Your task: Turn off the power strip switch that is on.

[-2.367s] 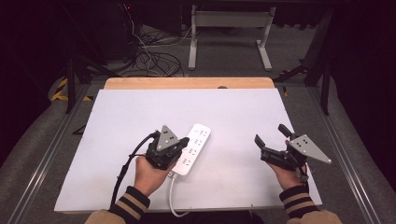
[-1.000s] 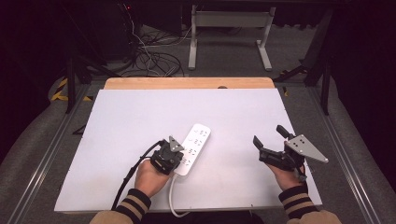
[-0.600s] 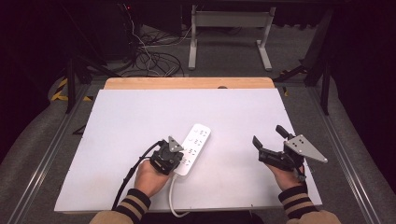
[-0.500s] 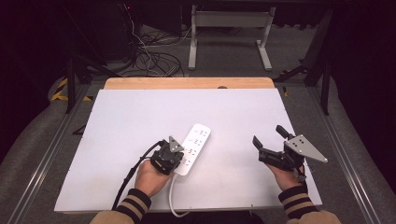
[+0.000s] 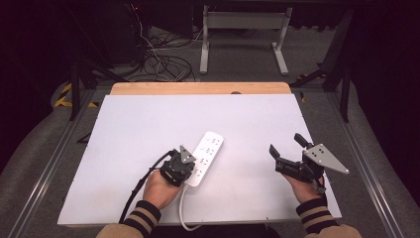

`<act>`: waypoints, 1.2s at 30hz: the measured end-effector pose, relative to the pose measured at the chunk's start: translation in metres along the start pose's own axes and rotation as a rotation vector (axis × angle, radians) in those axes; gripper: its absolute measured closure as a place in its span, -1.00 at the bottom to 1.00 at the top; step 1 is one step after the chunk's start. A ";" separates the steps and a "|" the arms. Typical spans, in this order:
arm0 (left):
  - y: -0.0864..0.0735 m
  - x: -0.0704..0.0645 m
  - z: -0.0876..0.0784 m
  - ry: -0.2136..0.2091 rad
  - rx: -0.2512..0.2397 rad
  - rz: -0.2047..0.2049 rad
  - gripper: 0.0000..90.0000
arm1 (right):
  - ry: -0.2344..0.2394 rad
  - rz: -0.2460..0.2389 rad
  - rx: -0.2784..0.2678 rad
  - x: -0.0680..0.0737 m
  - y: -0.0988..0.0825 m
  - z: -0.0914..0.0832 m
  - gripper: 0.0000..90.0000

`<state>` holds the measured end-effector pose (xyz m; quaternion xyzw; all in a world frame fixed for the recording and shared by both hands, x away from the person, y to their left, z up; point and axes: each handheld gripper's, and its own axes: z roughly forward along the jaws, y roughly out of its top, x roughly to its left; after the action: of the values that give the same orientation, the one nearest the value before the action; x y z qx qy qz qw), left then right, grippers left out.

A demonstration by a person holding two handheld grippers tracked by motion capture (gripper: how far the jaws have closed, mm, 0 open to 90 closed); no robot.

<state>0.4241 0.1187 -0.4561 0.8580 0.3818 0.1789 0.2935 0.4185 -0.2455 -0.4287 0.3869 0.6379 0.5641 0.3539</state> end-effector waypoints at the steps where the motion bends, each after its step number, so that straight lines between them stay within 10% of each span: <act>1: 0.000 0.000 0.000 0.000 0.000 0.000 1.00 | 0.001 0.000 -0.001 0.000 0.000 0.000 -0.82; 36: 0.000 -0.001 0.000 0.003 -0.008 0.015 1.00 | 0.000 -0.003 0.017 0.001 -0.001 0.003 -0.82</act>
<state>0.4232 0.1184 -0.4563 0.8594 0.3751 0.1838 0.2949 0.4204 -0.2433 -0.4301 0.3888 0.6434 0.5582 0.3512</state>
